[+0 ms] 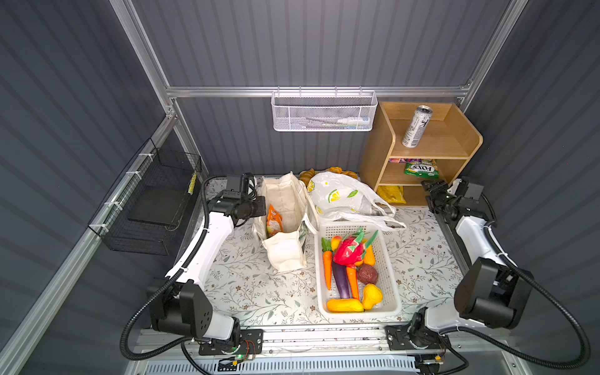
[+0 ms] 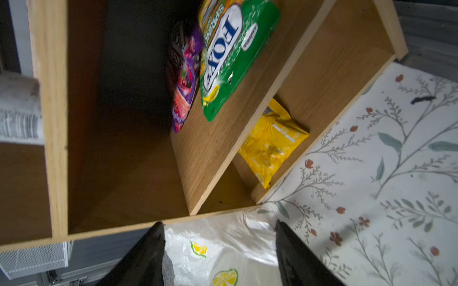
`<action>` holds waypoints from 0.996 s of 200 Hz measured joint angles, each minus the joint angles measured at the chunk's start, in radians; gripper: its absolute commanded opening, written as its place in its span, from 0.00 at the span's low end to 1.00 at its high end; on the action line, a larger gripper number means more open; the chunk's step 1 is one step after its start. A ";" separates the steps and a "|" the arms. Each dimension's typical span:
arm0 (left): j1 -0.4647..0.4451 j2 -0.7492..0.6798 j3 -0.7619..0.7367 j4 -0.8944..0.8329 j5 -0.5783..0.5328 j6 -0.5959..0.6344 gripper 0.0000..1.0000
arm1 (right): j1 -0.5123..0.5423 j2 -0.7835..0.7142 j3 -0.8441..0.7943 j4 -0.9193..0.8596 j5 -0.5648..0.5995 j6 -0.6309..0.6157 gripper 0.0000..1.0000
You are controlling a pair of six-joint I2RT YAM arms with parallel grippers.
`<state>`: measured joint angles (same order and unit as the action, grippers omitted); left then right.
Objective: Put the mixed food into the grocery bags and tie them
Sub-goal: 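Move the right gripper back to the shelf while the left holds the tote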
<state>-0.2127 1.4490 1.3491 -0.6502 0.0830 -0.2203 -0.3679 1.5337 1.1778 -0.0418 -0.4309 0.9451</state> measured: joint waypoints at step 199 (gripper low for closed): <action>0.000 -0.005 -0.003 0.012 0.043 -0.001 0.00 | -0.038 0.372 0.331 0.079 0.035 0.065 0.56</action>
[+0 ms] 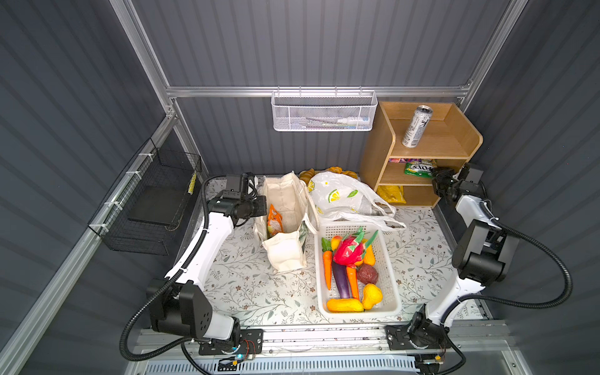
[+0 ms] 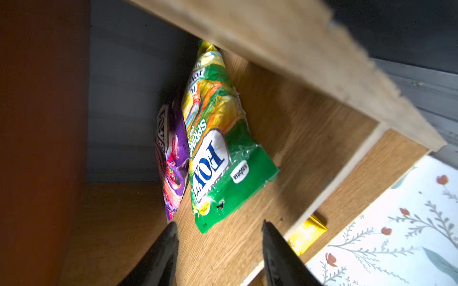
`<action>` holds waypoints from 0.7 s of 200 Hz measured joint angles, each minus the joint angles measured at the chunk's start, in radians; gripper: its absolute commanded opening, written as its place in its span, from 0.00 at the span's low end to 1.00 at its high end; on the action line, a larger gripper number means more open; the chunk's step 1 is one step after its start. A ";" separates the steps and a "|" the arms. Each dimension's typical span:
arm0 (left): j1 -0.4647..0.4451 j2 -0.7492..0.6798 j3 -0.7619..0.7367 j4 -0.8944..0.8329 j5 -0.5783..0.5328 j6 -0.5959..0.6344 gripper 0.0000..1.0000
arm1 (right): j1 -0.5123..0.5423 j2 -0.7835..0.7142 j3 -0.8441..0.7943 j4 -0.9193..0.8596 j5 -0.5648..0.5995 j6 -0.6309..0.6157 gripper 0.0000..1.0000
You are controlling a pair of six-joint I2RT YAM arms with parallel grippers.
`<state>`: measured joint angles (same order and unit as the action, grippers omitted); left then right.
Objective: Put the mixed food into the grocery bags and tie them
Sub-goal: 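Move the right gripper back to the shelf while the left holds the tote, then grasp the green Fox's candy bag on the shelf with the right gripper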
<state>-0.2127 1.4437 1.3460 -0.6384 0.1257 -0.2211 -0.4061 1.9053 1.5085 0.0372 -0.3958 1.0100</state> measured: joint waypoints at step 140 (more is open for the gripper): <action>0.000 -0.008 0.000 -0.003 0.003 0.000 0.00 | 0.000 0.074 0.078 -0.031 0.051 -0.008 0.55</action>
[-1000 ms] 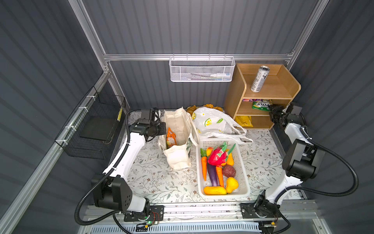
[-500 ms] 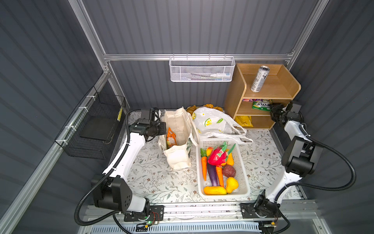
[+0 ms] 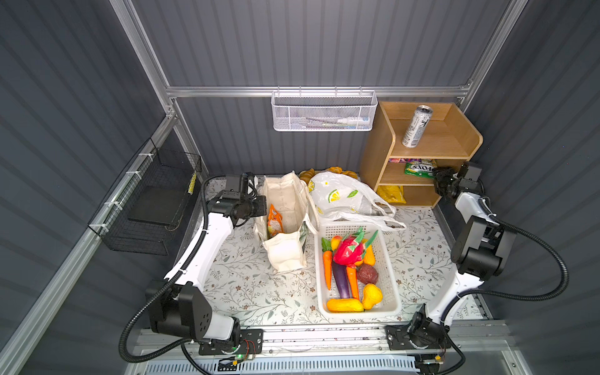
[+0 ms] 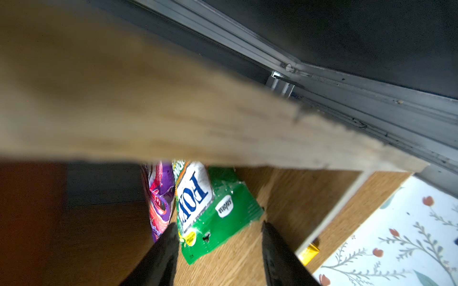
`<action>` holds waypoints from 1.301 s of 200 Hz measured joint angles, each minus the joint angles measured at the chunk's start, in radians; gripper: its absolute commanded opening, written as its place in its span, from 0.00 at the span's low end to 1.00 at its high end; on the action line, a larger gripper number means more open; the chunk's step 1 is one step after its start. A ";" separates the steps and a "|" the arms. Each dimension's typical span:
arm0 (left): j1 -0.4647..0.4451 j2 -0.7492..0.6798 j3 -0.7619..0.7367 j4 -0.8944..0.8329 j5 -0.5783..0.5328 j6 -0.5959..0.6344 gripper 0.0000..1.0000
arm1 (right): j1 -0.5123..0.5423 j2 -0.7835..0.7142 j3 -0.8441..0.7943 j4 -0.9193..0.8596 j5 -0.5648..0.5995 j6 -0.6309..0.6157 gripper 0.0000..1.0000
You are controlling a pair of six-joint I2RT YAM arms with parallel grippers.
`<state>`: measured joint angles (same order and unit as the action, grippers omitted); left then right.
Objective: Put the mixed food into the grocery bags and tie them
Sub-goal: 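Grasp the green Fox's candy bag on the shelf with the right gripper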
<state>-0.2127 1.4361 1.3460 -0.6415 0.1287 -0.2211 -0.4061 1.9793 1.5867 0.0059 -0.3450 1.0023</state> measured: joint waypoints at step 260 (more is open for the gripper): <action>0.000 -0.004 -0.005 0.005 0.004 -0.002 0.00 | 0.023 0.064 0.035 0.026 0.099 0.073 0.00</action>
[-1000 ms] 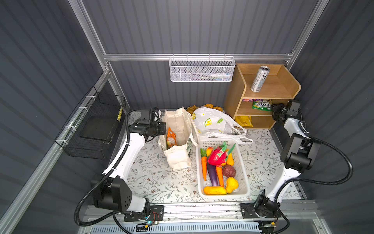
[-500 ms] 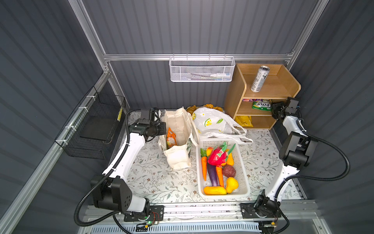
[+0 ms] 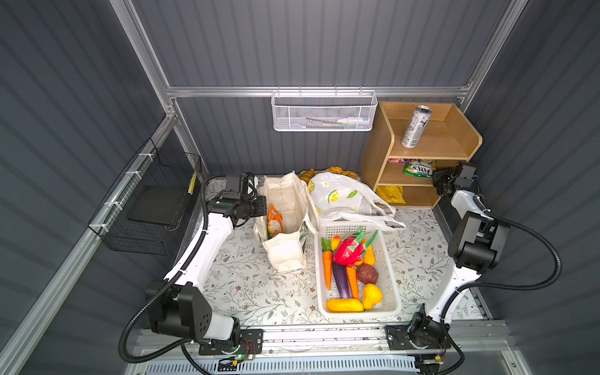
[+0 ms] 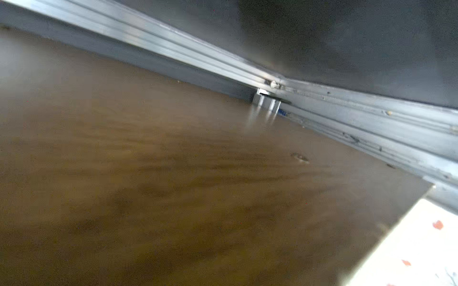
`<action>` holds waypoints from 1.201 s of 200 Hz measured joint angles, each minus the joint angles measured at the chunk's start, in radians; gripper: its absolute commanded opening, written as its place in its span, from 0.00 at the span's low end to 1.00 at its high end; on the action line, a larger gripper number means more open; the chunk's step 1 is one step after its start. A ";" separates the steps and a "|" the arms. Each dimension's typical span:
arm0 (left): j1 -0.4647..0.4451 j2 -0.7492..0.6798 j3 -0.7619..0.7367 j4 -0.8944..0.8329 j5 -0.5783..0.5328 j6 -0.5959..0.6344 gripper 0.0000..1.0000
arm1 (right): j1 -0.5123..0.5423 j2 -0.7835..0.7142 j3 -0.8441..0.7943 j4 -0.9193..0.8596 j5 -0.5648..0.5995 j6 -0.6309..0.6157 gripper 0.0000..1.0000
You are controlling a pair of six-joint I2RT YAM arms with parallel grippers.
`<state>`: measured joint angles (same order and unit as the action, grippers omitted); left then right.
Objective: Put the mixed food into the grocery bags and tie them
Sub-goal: 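Grasp the green Fox's candy bag on the shelf with the right gripper, then carry the green Fox's bag over the tote bag with the right gripper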
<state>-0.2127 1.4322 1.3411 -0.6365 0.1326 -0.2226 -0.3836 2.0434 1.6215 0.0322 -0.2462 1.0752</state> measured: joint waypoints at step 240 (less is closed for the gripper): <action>0.000 -0.005 -0.014 0.012 -0.005 -0.003 0.00 | 0.038 -0.876 -0.506 -0.022 -0.216 -0.048 0.00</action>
<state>-0.2127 1.4273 1.3273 -0.6247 0.1272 -0.2256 -0.3458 1.1671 1.1152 0.0101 -0.4625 1.0271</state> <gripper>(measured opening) 0.054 0.046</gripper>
